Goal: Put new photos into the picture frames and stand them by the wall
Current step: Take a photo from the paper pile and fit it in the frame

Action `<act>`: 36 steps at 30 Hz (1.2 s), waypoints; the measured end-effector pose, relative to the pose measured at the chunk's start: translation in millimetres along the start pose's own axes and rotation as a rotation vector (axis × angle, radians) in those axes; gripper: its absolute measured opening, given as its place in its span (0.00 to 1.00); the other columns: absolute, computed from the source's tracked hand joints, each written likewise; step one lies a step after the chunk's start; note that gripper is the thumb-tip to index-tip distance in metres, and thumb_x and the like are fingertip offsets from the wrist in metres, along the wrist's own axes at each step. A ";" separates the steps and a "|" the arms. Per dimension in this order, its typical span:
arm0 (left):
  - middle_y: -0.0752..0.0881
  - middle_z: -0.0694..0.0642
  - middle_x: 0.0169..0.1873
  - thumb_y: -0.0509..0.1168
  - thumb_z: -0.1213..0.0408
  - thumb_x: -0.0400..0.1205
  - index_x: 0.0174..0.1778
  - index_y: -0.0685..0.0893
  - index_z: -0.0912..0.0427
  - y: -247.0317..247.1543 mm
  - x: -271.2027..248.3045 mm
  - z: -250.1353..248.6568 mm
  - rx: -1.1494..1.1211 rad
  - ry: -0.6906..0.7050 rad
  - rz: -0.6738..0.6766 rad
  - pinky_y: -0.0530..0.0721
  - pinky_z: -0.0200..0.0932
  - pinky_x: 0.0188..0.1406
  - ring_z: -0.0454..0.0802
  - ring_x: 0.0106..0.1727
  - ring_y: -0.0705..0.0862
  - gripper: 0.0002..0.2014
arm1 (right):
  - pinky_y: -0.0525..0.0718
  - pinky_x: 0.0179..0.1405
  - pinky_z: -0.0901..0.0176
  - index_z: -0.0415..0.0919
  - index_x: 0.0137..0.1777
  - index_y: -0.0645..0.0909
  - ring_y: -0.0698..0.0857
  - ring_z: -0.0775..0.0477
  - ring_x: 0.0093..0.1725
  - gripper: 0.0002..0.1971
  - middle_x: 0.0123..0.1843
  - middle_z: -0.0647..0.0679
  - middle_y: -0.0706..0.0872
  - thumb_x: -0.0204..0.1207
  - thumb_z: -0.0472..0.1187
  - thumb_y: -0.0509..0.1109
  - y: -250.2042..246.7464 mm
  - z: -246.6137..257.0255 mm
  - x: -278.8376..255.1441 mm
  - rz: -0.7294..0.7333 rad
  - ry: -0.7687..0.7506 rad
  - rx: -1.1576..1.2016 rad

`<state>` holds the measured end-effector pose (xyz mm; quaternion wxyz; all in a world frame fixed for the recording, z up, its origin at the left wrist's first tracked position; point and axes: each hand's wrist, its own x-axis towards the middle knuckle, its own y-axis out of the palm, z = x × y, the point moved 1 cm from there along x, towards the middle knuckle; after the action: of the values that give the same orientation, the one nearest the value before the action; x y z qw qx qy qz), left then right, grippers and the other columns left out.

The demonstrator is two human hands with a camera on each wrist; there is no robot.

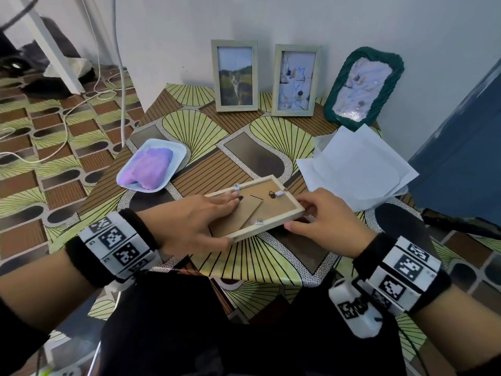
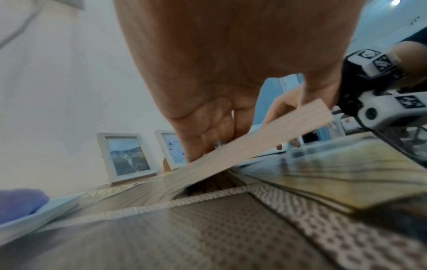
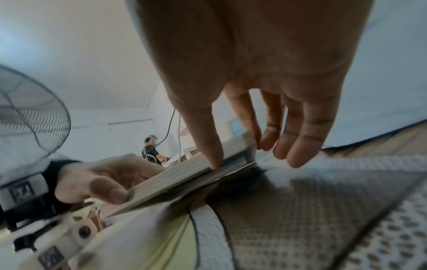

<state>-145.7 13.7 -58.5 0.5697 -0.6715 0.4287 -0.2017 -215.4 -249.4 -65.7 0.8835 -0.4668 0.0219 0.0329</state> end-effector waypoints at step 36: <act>0.90 0.57 0.55 0.56 0.67 0.89 0.67 0.81 0.56 -1.7 -3.0 15.2 -0.866 -0.154 -0.364 0.84 0.58 0.57 0.53 0.54 0.88 0.14 | 0.75 0.73 0.43 0.41 0.70 0.77 0.81 0.48 0.69 0.23 0.68 0.48 0.85 0.84 0.56 0.60 19.0 17.3 38.5 0.173 0.003 0.351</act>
<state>-135.3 25.0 -60.4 0.2230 -0.9244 0.3052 -0.0508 -178.4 -223.0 -74.2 0.9451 -0.3020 0.0686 0.1039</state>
